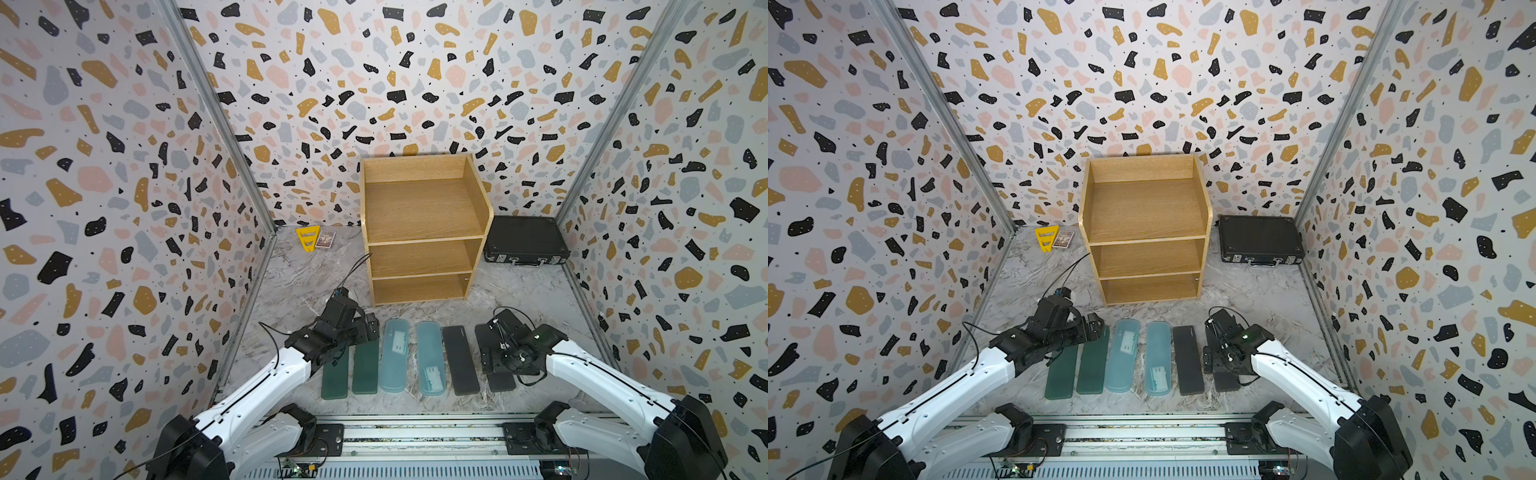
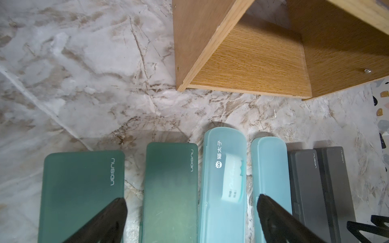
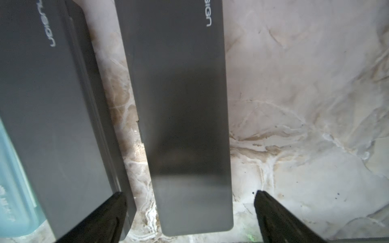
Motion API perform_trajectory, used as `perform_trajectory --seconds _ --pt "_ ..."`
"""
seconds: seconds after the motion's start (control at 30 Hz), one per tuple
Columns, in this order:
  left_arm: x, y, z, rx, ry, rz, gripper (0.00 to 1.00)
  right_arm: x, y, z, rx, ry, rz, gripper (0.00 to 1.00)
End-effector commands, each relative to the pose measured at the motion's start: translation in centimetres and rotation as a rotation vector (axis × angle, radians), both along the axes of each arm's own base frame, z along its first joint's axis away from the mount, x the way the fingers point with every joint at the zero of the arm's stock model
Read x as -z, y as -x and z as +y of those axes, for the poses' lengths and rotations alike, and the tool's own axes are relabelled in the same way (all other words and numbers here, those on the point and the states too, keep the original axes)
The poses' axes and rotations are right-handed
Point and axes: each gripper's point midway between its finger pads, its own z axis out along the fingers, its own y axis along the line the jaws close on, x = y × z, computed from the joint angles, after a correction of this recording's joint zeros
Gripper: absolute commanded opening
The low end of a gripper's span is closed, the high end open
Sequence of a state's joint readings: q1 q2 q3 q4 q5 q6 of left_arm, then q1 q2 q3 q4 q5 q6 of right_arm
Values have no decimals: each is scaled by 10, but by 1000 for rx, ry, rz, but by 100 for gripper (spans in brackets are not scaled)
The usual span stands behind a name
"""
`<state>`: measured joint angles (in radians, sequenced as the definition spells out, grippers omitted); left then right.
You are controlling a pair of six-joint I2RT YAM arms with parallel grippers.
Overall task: Place the pencil cases on the shelf according to color
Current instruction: Pick up the pencil case from the center of the board.
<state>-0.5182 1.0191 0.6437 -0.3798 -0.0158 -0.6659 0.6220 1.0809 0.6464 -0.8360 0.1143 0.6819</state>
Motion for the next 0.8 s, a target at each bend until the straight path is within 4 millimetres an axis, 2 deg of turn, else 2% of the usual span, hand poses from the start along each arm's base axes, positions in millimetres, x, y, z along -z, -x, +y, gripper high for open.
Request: perform_trajectory --seconds 0.0,0.27,0.77 --pt "-5 -1 -6 29 20 -34 100 5 4 -5 32 25 -5 100" --pt "1 4 -8 46 19 -18 100 25 14 -1 17 37 40 100" --pt "8 10 -11 59 -22 7 100 28 18 1 0 76 40 100"
